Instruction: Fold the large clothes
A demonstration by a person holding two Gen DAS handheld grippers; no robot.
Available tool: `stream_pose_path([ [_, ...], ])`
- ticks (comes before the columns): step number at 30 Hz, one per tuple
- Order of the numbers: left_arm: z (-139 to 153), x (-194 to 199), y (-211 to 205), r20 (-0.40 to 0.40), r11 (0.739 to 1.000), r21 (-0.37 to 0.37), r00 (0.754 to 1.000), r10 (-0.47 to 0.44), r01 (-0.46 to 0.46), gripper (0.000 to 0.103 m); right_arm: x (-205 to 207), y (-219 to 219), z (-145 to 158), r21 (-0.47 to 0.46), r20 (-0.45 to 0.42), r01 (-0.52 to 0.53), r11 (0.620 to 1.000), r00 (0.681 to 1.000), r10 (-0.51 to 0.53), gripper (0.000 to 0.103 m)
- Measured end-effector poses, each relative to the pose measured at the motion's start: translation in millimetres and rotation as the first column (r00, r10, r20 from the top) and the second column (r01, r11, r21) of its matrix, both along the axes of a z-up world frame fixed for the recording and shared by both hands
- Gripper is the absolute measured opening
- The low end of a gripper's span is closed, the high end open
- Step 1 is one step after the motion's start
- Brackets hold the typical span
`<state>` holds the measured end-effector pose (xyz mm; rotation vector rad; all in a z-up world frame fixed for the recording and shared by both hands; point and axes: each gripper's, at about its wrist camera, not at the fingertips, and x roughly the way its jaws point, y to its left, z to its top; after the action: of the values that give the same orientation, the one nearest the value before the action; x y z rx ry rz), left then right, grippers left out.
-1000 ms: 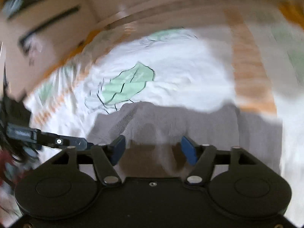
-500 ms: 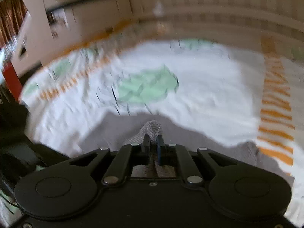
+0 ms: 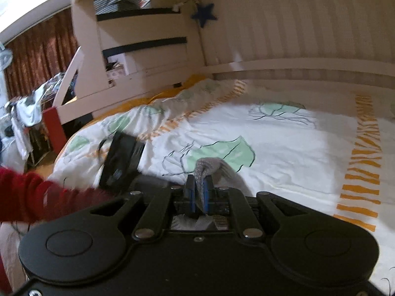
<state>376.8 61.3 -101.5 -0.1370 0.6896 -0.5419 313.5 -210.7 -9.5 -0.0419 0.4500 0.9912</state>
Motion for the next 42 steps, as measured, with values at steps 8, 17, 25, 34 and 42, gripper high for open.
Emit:
stream_pose_path([
  [8, -30.7, -51.8, 59.2, -0.155, 0.999, 0.043, 0.988, 0.012, -0.006, 0.068, -47.6, 55.5, -78.9, -0.324, -0.096, -0.201, 0.924, 0.979, 0.18, 0.022],
  [17, 12.0, -48.1, 86.0, -0.14, 0.986, -0.082, 0.982, 0.13, -0.142, 0.068, -4.4, 1.6, -66.8, -0.095, -0.265, 0.231, 0.968, 0.932, -0.249, 0.059],
  [25, 8.0, -8.0, 60.5, -0.093, 0.975, -0.04, 0.972, 0.216, -0.22, 0.07, 31.9, -21.6, -93.8, -0.016, -0.528, 0.521, 0.853, 0.72, -0.449, 0.06],
  [34, 8.2, -14.1, 57.2, -0.076, 0.986, -0.025, 0.984, 0.164, -0.166, 0.004, 42.5, -15.4, -75.4, -0.045, -0.412, 0.531, 0.846, 0.762, -0.5, 0.014],
  [42, -32.6, -25.9, 70.8, -0.126, 0.983, 0.007, 0.975, 0.183, -0.183, 0.025, 52.7, -43.8, -101.9, -0.213, -0.335, 0.558, 0.802, 0.729, -0.597, 0.016],
])
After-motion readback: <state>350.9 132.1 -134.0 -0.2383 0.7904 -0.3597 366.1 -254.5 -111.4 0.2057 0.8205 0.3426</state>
